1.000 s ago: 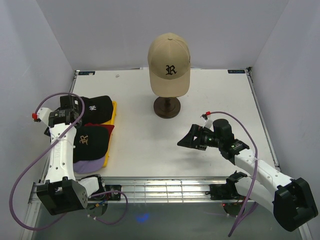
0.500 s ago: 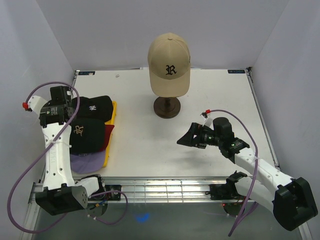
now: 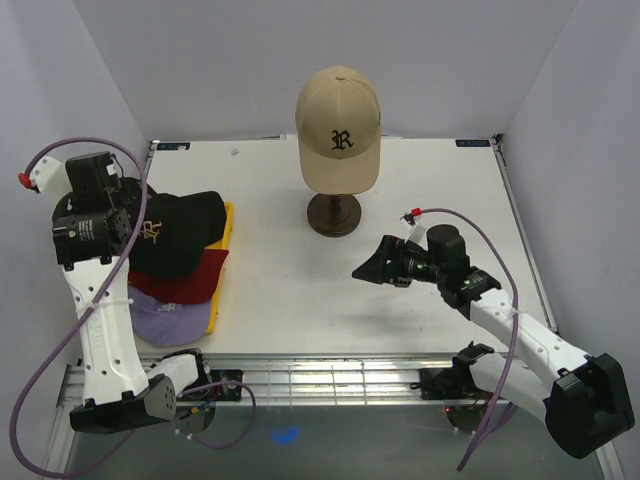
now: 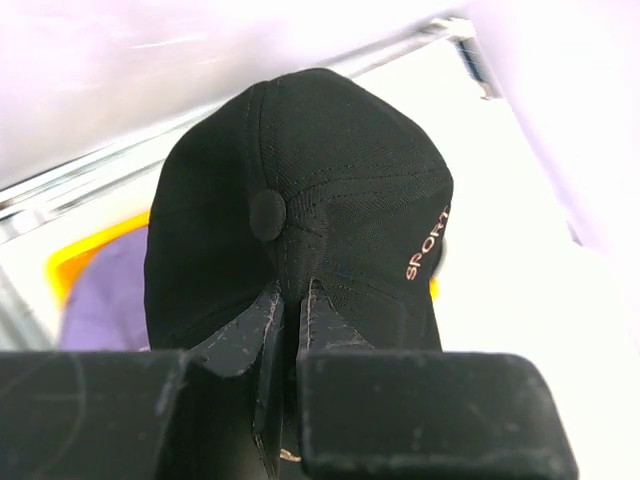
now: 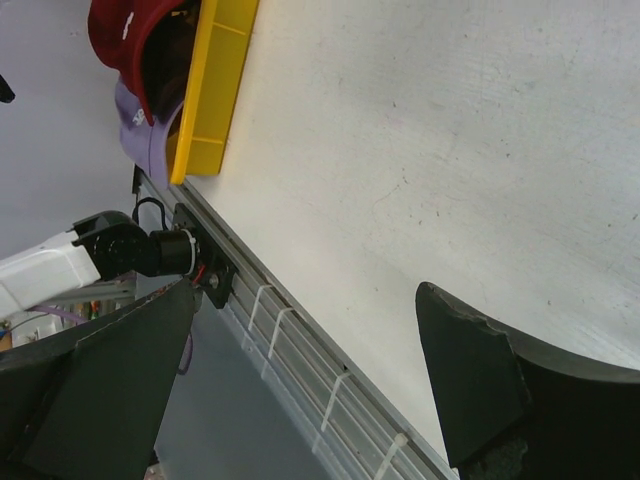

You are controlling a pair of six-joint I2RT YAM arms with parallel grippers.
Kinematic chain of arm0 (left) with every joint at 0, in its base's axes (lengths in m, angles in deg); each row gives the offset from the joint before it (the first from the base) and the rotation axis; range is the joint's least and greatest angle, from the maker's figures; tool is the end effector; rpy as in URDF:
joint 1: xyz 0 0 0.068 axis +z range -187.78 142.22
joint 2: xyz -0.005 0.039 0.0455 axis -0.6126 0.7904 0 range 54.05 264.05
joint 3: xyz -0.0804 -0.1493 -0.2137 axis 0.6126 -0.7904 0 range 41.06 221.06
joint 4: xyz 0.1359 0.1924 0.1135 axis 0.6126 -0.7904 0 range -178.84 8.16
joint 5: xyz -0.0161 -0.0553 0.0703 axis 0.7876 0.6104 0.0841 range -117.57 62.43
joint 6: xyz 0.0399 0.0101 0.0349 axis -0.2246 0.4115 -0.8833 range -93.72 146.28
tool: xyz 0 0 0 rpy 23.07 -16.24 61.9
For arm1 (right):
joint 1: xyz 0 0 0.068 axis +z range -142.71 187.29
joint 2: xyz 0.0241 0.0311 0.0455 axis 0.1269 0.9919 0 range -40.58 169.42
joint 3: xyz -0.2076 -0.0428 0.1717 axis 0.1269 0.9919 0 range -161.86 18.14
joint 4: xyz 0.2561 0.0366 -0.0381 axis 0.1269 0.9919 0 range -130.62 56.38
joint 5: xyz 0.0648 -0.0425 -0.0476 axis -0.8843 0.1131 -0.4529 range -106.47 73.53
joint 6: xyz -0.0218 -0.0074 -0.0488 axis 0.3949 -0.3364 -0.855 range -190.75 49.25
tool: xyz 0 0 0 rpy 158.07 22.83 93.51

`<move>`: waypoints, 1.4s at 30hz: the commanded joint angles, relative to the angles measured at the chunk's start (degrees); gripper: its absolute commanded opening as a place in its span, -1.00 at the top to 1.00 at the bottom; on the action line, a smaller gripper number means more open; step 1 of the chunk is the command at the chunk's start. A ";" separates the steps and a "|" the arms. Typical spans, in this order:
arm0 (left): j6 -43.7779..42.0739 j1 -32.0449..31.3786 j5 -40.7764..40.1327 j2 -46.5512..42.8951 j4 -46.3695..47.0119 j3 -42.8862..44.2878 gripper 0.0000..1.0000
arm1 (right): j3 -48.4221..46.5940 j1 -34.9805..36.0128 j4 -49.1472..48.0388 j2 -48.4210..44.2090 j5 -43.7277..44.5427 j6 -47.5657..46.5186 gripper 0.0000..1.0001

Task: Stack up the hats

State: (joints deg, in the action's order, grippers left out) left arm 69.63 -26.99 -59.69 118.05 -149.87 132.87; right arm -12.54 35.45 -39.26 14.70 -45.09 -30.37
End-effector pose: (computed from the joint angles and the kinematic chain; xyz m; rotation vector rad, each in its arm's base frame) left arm 0.1659 0.0510 0.4509 -1.2325 1.7814 0.3142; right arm 0.1789 0.1151 0.2369 -0.1133 2.1984 1.2235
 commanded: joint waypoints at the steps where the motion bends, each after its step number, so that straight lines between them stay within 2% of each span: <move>1: -5.90 0.38 9.60 -1.87 7.64 3.11 1.00 | -3.69 0.23 0.66 0.61 0.15 -1.01 -0.92; 4: -8.28 0.38 19.61 -1.61 11.86 5.39 1.00 | -5.61 0.23 1.00 1.22 0.14 -0.83 -0.92; 8: -9.42 0.38 25.77 1.20 13.97 10.92 1.00 | -7.55 0.23 1.71 1.23 0.41 -0.83 -0.92; 12: -9.87 0.38 37.26 5.51 15.29 17.34 1.00 | -9.05 0.23 2.59 0.35 1.02 -0.83 -0.92; 16: -9.96 0.38 44.76 10.86 16.70 24.45 1.00 | -10.45 0.23 3.55 -0.53 1.99 -1.18 -0.92; 22: -5.74 0.29 55.84 16.40 23.55 31.75 1.00 | -14.58 0.14 6.36 -0.80 3.66 -3.02 -0.93; 25: -3.11 0.11 60.31 21.58 25.14 39.04 1.00 | -17.04 0.14 7.68 -0.27 4.45 -3.64 -0.93; 28: -1.35 -2.08 61.21 26.07 26.19 44.50 1.00 | -18.71 0.23 8.56 0.17 5.33 -3.99 -0.93; 33: -1.43 -8.31 57.88 29.50 29.17 45.39 1.00 | -22.58 0.14 10.49 0.87 6.74 -4.96 -0.93; 42: 2.87 -9.82 61.19 36.88 39.46 48.81 1.00 | -30.31 0.05 16.73 0.96 11.21 -7.95 -0.93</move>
State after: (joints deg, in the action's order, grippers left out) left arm 69.43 -37.11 -0.85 155.01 -117.33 178.05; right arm -38.09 35.45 -24.66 15.86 -36.63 -35.75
